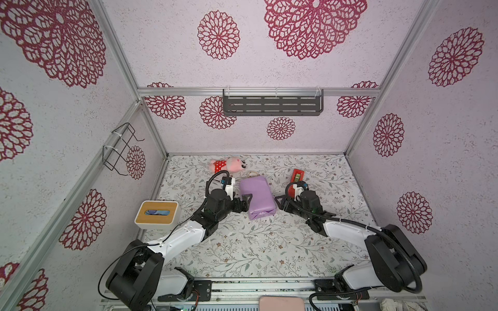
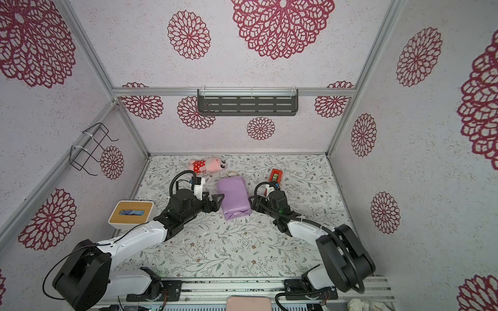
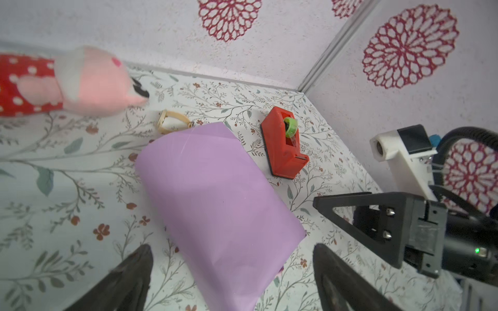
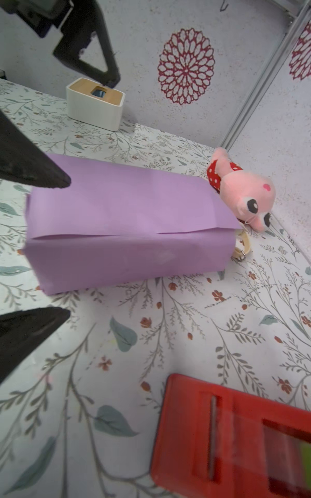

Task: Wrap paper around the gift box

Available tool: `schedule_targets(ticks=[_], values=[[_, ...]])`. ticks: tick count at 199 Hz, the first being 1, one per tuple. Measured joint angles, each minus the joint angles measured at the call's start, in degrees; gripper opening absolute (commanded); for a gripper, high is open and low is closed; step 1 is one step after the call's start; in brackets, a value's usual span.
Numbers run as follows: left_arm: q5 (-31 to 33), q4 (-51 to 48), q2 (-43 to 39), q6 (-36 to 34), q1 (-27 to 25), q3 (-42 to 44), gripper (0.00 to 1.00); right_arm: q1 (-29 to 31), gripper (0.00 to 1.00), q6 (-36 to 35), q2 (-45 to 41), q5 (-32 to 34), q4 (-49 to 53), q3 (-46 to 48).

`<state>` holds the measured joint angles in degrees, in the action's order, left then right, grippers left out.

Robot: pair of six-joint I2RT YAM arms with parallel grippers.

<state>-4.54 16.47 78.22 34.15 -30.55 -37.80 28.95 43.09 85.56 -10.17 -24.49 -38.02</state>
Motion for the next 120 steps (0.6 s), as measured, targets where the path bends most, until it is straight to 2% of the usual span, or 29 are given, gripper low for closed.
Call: schedule_targets(ticks=[23, 55, 87, 120], values=[[-2.0, -1.1, 7.2, 7.7, 0.2, -3.0, 0.89, -0.3, 0.75, 2.0, 8.0, -4.2, -1.6, -5.5], [-6.5, -1.4, 15.0, 13.7, 0.3, -6.1, 0.81, 0.3, 0.64, 4.6, 14.1, -10.3, -3.9, -7.8], [-9.9, -0.3, 16.3, 17.1, 0.2, -5.6, 0.71, 0.7, 0.58, 5.9, 13.8, -12.8, -5.6, -5.6], [-11.5, 2.0, 14.0, 20.7, -1.5, -0.5, 0.70, 2.3, 0.58, 7.1, 7.2, -12.8, -6.0, 1.9]])
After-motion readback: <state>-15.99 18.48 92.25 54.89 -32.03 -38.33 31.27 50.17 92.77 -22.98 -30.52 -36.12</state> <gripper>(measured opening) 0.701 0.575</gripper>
